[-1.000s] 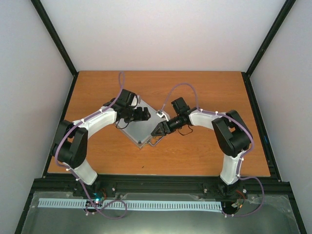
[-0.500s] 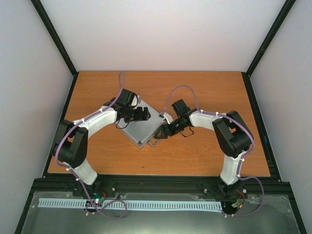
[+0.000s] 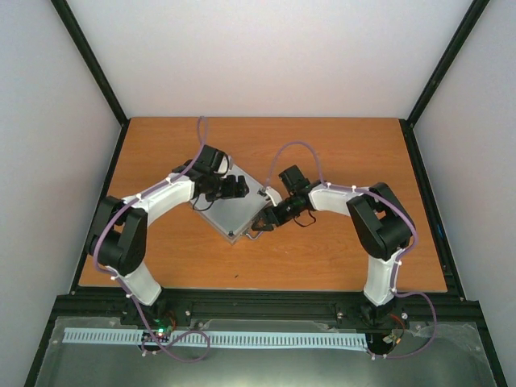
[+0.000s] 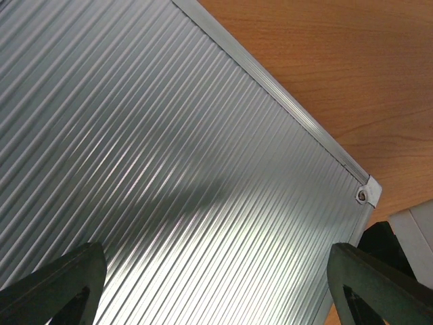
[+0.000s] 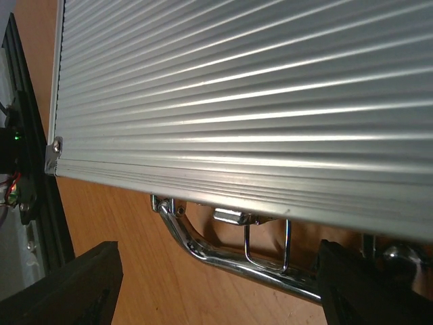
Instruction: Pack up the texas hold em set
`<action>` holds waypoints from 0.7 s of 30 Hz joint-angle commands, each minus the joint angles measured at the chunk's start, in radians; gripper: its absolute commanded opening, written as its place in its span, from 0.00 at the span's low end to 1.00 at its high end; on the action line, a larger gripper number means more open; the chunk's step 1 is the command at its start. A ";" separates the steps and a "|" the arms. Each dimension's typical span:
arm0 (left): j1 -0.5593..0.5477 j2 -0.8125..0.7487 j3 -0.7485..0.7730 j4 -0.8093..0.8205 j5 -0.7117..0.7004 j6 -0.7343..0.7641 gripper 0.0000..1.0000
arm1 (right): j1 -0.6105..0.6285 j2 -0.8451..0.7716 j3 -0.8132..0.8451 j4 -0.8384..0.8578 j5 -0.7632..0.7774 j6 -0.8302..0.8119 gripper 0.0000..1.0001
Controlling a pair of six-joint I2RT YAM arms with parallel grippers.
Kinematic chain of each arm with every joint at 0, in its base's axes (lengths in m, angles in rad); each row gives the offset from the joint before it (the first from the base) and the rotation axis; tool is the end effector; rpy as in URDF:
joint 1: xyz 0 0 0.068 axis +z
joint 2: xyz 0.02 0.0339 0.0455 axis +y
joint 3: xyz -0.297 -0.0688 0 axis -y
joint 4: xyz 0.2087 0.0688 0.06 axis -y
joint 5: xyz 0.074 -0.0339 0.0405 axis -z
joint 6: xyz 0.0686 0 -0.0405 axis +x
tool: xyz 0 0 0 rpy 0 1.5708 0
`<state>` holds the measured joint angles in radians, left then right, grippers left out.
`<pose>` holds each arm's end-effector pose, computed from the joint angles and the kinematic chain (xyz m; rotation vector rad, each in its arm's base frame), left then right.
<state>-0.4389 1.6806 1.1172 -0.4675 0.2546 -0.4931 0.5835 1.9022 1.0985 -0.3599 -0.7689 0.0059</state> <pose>0.2943 -0.1572 0.2276 0.0224 2.7010 -0.6443 0.2687 0.2346 0.1725 -0.9951 2.5494 1.2194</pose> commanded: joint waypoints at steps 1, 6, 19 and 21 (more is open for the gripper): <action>-0.003 0.112 -0.061 -0.142 -0.021 0.007 0.93 | 0.016 0.045 -0.043 0.192 0.117 -0.005 0.80; -0.003 0.116 -0.060 -0.149 -0.022 0.005 0.93 | 0.060 0.080 -0.050 0.274 0.179 0.028 0.79; -0.003 0.158 -0.098 -0.104 -0.018 -0.031 0.90 | 0.133 0.010 -0.082 0.330 0.349 0.108 0.78; -0.003 0.158 -0.103 -0.100 -0.017 -0.039 0.90 | 0.133 0.010 -0.084 0.329 0.455 0.112 0.78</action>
<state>-0.4332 1.7123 1.1145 -0.4248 0.2012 -0.4767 0.6971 1.8950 1.0302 -0.0837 -0.5179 0.1020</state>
